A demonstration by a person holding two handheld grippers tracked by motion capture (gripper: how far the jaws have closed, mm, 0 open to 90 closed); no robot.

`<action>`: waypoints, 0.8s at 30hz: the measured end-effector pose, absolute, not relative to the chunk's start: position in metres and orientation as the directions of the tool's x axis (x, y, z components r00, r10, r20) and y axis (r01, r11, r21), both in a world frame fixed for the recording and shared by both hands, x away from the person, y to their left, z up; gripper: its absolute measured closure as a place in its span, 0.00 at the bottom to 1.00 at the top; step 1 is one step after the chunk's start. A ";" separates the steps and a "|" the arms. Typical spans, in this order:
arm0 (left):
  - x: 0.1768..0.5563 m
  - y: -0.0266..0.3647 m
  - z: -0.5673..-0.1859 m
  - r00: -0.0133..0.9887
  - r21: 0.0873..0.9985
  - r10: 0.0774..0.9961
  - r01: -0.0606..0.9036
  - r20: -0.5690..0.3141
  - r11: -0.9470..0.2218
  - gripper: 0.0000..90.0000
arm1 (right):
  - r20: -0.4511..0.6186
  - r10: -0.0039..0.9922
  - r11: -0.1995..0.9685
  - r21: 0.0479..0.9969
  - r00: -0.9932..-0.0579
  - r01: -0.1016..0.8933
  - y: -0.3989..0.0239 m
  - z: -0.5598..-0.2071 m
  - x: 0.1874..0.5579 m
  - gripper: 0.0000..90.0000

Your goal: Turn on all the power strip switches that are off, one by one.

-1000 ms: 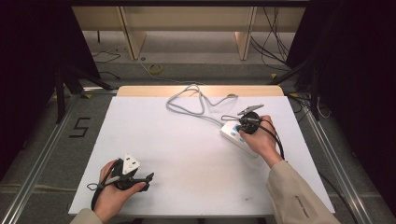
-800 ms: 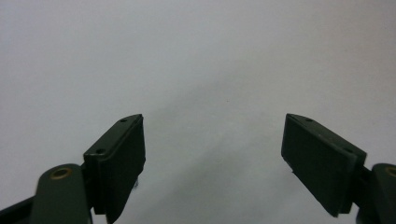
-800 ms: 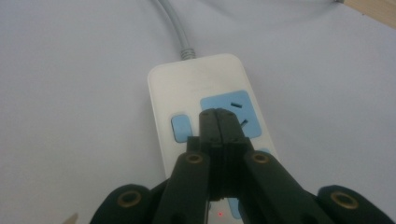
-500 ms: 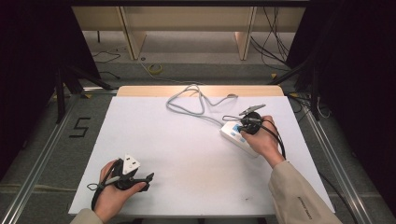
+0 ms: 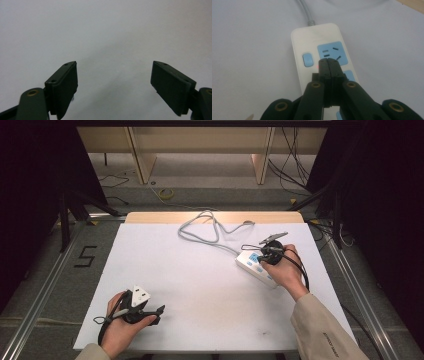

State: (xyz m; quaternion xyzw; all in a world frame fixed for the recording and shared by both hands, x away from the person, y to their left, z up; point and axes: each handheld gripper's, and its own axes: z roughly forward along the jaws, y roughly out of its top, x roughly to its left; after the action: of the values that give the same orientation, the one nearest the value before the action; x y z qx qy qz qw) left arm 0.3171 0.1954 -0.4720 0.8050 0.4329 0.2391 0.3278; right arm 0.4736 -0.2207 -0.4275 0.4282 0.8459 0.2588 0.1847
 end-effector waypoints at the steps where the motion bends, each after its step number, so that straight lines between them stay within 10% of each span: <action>1: 0.317 0.195 -0.472 0.511 0.734 0.854 0.540 0.101 -0.411 0.24 | -0.092 0.821 0.498 0.597 -0.563 0.629 -0.222 -0.427 0.473 1.00; 24: 0.317 0.195 -0.472 0.508 0.735 0.855 0.542 0.101 -0.408 0.24 | -0.080 0.827 0.495 0.572 -0.556 0.654 -0.235 -0.426 0.466 1.00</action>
State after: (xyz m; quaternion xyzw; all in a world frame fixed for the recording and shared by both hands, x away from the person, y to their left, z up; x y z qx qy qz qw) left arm 0.3168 0.1952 -0.4719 0.8042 0.4343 0.2395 0.3277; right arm 0.4659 -0.2355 -0.4264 0.4374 0.8465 0.2476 0.1752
